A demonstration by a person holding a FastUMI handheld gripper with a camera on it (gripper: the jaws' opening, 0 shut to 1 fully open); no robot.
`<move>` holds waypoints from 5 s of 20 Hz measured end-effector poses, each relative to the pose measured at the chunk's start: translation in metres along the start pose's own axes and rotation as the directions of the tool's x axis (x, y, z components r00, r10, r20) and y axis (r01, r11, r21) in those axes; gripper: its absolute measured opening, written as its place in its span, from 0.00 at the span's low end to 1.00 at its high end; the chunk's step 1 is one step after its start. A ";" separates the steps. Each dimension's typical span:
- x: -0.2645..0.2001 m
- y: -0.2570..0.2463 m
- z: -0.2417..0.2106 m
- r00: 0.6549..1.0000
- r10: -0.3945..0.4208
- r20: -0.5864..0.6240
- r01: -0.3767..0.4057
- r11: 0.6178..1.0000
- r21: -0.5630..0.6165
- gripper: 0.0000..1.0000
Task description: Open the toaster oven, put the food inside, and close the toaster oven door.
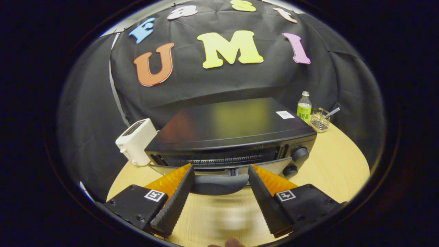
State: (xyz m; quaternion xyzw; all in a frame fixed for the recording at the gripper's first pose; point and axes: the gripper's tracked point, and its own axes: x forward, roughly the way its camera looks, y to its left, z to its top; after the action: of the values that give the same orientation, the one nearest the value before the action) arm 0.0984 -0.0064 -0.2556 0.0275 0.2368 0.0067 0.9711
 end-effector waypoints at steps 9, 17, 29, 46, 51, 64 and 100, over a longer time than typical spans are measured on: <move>-0.038 -0.008 -0.081 0.995 -0.063 -0.077 0.052 0.990 -0.132 1.00; -0.037 -0.018 -0.144 0.962 -0.058 -0.267 0.022 0.990 -0.136 1.00; -0.108 0.005 -0.087 0.954 0.127 -0.273 -0.151 0.986 -0.068 1.00; -0.155 0.133 -0.176 0.624 0.500 -0.601 -0.336 0.866 0.371 1.00; -0.146 0.156 -0.200 0.550 0.539 -0.638 -0.279 0.839 0.467 1.00; -0.148 0.167 -0.180 0.526 0.568 -0.633 -0.293 0.820 0.493 0.35; 0.067 0.006 -0.007 0.952 0.256 0.165 -0.251 0.349 0.903 0.36</move>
State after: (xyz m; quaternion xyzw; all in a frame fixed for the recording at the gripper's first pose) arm 0.1547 0.0016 -0.2925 0.5926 0.1965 0.0253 0.7808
